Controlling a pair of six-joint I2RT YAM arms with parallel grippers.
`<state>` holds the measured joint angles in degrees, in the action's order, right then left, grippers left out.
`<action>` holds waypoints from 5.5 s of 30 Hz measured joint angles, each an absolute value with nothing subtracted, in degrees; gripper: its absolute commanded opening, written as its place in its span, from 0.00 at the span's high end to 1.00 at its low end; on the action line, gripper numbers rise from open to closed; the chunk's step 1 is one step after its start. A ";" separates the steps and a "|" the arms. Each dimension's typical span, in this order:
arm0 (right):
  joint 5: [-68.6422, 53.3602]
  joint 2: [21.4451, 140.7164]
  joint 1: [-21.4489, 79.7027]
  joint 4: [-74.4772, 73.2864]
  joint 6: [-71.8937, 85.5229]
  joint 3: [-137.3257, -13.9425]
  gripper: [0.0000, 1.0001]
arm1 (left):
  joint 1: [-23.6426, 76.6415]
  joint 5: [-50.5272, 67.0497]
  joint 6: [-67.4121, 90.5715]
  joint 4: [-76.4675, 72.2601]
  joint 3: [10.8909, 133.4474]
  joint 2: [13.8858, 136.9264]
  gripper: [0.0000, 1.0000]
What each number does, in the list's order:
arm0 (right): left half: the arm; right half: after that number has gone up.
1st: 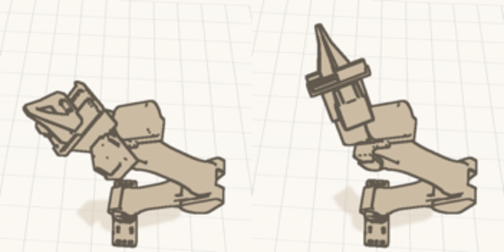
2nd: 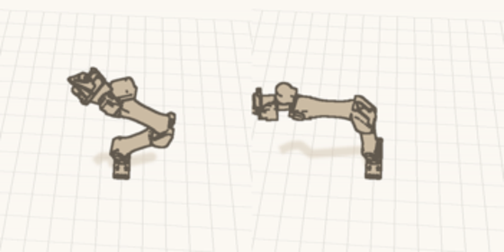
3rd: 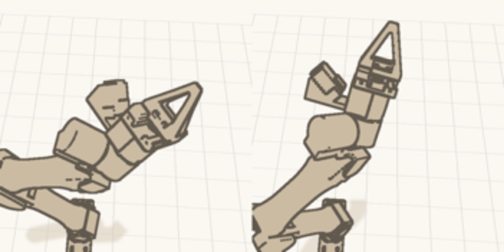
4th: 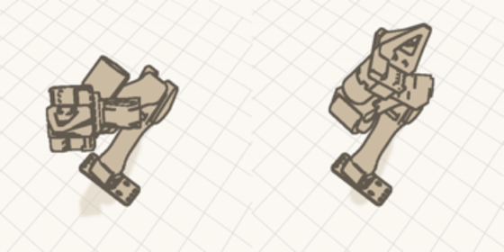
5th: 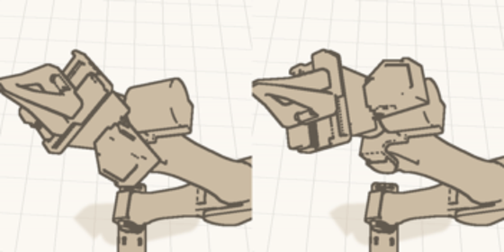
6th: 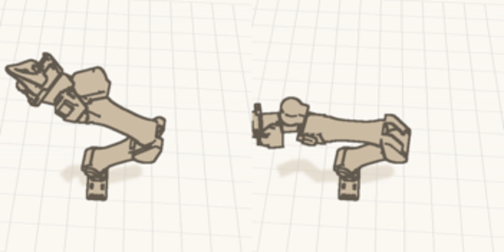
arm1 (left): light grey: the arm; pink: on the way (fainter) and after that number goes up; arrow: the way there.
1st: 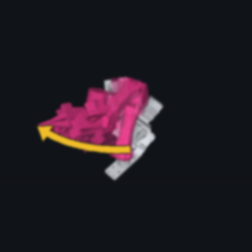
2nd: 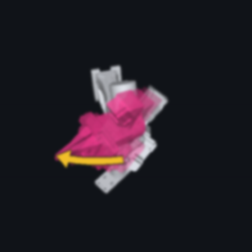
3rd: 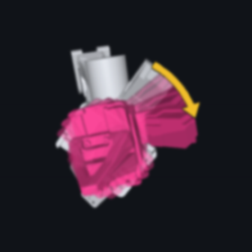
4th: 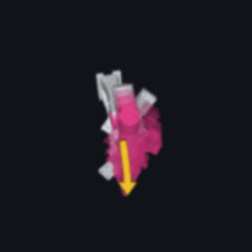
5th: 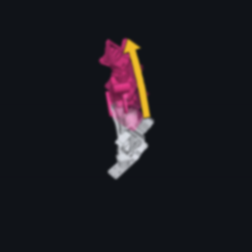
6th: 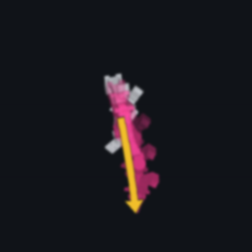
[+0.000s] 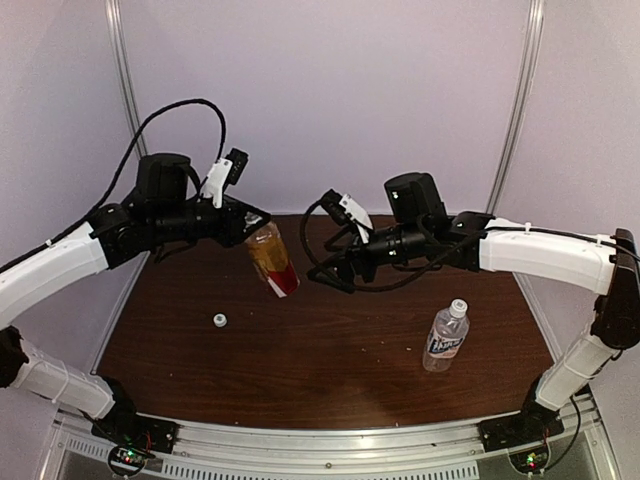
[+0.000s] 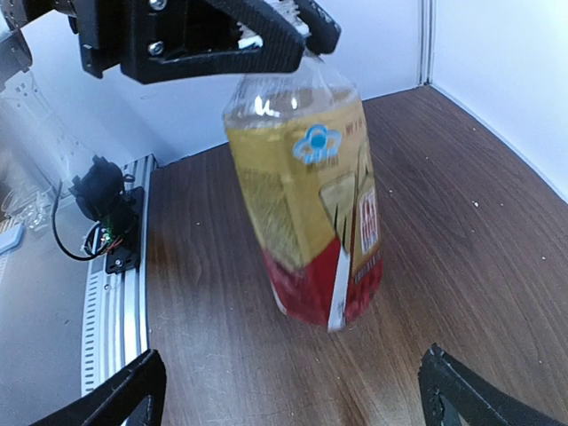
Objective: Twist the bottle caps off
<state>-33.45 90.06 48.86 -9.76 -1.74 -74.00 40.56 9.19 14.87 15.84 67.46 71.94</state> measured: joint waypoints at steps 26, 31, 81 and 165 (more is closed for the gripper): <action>-27.00 88.18 48.86 -10.90 0.86 -71.24 0.00 | 27.05 -13.47 15.25 4.01 51.55 78.67 0.99; -25.02 86.21 48.86 -12.67 1.98 -69.76 0.00 | 27.05 -14.26 15.29 -0.93 51.20 81.73 0.93; 6.37 68.90 48.90 -70.08 31.77 -70.11 0.46 | 27.05 -4.01 21.43 6.35 50.59 64.49 0.02; -31.94 100.31 47.51 -44.73 16.14 -109.10 0.27 | 45.50 26.83 -1.96 4.51 58.22 76.36 0.64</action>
<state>-31.94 100.31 47.51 -44.73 16.14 -109.10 45.50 26.83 -1.96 4.51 58.22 76.36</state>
